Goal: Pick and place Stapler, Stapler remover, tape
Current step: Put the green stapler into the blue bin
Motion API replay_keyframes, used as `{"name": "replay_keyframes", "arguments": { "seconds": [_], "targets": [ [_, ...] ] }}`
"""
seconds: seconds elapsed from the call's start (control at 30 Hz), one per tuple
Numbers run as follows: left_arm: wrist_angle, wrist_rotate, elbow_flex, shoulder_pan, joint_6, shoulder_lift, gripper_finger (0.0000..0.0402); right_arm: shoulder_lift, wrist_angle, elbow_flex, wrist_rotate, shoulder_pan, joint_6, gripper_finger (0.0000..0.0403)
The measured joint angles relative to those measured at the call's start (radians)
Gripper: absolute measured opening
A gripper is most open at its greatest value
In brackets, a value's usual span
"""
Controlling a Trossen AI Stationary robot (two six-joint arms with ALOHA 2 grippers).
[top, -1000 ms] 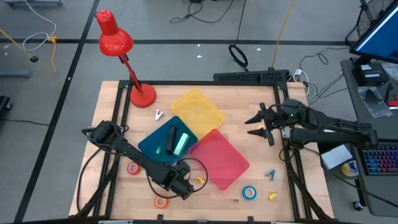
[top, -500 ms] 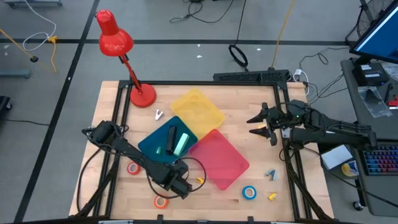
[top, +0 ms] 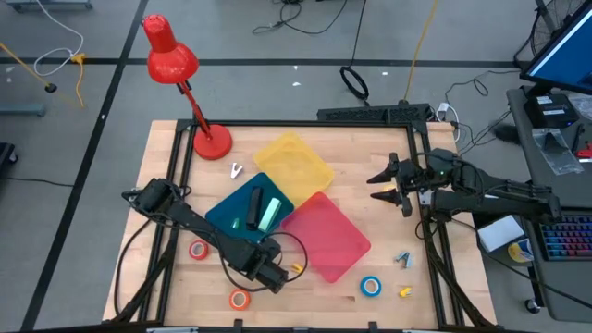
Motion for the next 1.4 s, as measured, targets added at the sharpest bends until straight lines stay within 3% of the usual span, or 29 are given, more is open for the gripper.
{"name": "replay_keyframes", "arguments": {
  "seconds": [0.4,0.67,0.97,1.4],
  "targets": [
    [0.045,0.003,0.0,0.0,-0.012,0.0,0.0227,-0.013,-0.053,-0.005,0.005,0.0,-0.013,0.0201],
    [0.045,0.003,0.0,0.0,-0.012,0.0,0.0227,-0.099,0.053,-0.136,0.035,0.0,0.064,0.0201],
    [0.046,0.003,0.0,0.0,-0.009,0.0,0.0227,-0.182,0.033,-0.156,0.183,0.0,0.034,0.0201],
    [0.081,0.001,0.0,0.0,-0.004,0.0,0.0227,-0.239,0.294,-0.348,0.128,0.0,0.193,0.0201]
  ]
}}
